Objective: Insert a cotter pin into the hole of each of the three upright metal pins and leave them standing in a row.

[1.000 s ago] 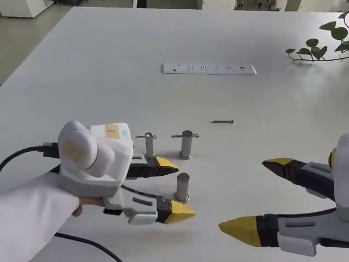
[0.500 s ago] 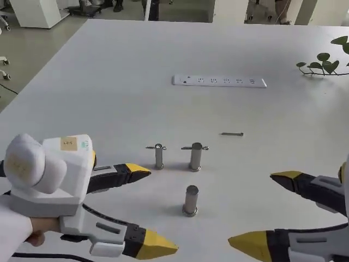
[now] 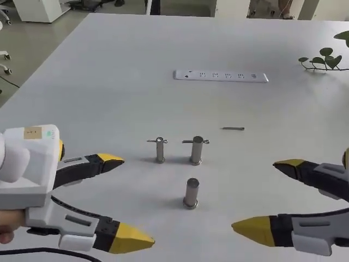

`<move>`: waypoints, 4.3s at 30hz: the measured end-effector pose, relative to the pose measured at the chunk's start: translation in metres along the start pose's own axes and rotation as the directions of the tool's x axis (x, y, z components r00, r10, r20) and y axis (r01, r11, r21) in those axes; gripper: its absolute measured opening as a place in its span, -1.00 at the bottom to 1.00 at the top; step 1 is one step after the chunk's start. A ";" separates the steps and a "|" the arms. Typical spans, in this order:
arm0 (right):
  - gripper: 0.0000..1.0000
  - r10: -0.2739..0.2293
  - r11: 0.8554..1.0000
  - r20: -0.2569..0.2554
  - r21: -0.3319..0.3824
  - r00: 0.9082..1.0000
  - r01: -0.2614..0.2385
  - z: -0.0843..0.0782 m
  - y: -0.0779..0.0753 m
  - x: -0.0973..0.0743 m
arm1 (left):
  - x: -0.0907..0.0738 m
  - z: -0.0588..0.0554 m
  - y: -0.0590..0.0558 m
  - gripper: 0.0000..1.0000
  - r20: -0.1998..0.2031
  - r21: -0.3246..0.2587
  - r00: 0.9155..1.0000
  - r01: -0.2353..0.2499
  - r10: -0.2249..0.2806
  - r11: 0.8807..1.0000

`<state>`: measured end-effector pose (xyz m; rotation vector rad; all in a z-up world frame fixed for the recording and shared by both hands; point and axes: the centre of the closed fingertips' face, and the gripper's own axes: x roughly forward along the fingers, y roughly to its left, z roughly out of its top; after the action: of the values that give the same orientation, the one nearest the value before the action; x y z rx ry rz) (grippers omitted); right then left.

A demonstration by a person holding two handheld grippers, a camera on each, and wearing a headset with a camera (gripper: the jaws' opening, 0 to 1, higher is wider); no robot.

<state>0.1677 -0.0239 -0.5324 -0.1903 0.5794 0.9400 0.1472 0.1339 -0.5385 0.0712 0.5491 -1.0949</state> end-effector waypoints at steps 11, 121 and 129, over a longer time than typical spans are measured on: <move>0.74 -0.025 0.999 -0.019 -0.036 1.000 0.024 0.004 -0.014 -0.005 | -0.014 -0.005 0.014 0.99 0.014 -0.046 0.997 -0.077 0.077 0.996; -1.00 -0.083 0.822 -0.520 -0.519 0.850 -0.237 0.038 -0.191 0.098 | -0.007 -0.002 -0.005 0.89 0.081 -0.166 0.990 -0.100 0.114 0.981; -1.00 -0.051 0.771 -0.427 -0.591 0.903 -0.236 0.055 -0.147 0.079 | -0.002 0.007 -0.006 0.88 0.078 -0.173 0.992 -0.083 0.097 0.981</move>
<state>0.3432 -0.0320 -0.5434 -1.0112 0.6528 1.1833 0.1439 0.1299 -0.5304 -0.0983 0.5546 -0.9550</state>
